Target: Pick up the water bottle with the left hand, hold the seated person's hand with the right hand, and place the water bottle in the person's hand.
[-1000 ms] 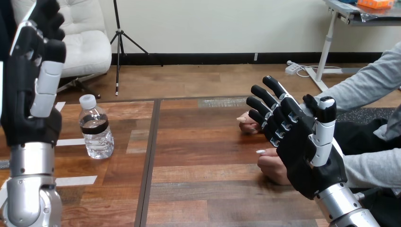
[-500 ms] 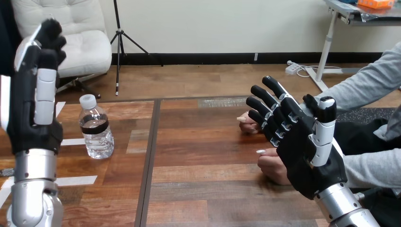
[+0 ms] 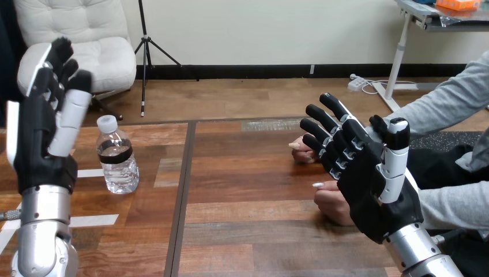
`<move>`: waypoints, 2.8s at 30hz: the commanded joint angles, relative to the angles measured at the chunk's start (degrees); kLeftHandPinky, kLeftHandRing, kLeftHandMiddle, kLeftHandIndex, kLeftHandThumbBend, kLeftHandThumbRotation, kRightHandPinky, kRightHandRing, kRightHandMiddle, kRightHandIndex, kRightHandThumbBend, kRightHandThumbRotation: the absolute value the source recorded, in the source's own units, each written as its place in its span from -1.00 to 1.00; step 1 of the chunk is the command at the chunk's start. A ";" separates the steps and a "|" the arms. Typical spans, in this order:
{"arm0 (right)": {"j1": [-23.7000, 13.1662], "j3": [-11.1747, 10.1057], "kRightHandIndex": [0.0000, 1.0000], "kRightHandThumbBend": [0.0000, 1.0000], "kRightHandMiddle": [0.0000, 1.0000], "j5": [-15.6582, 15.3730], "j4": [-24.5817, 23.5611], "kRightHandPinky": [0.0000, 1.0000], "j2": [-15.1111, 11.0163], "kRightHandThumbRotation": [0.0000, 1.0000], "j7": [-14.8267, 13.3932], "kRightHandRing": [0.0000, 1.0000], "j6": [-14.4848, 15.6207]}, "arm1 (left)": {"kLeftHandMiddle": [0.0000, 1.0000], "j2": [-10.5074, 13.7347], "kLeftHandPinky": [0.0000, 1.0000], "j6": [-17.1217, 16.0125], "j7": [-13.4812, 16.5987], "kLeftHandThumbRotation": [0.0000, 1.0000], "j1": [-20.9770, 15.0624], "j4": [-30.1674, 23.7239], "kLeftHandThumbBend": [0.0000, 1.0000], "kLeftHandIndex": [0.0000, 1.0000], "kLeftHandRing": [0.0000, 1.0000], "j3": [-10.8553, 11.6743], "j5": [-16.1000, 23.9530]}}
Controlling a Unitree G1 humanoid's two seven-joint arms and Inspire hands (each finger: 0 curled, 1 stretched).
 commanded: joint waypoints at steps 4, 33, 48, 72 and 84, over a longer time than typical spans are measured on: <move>-2.85 -0.26 0.92 0.94 0.87 0.26 -1.33 0.92 -0.19 1.00 0.12 0.86 -0.52 | 0.91 2.72 0.88 -1.22 0.04 -0.96 -4.36 4.39 1.00 0.84 0.91 -0.09 2.13; -2.58 -0.28 0.91 0.93 0.86 0.15 -1.33 0.93 -0.21 1.00 0.28 0.86 -0.84 | 1.00 5.23 1.00 -1.99 1.81 -1.00 -7.62 15.69 1.00 1.00 1.00 -1.02 7.20; -2.47 -0.39 0.90 0.92 0.86 0.26 -1.42 0.92 -0.34 1.00 0.31 0.86 -0.62 | 1.00 6.43 1.00 -1.58 3.32 -0.98 -9.75 21.74 1.00 1.00 1.00 -2.25 9.69; -2.36 -0.44 0.90 0.94 0.86 0.40 -1.30 0.91 -0.49 1.00 0.59 0.86 -0.65 | 1.00 8.55 0.96 0.11 6.25 -0.60 -15.78 34.56 1.00 1.00 1.00 -4.53 13.85; -2.28 -0.41 0.89 0.94 0.85 0.30 -1.82 0.91 -0.51 1.00 0.21 0.86 -0.31 | 1.00 9.01 0.93 -0.58 7.72 -0.54 -20.56 42.44 1.00 1.00 1.00 -5.86 14.39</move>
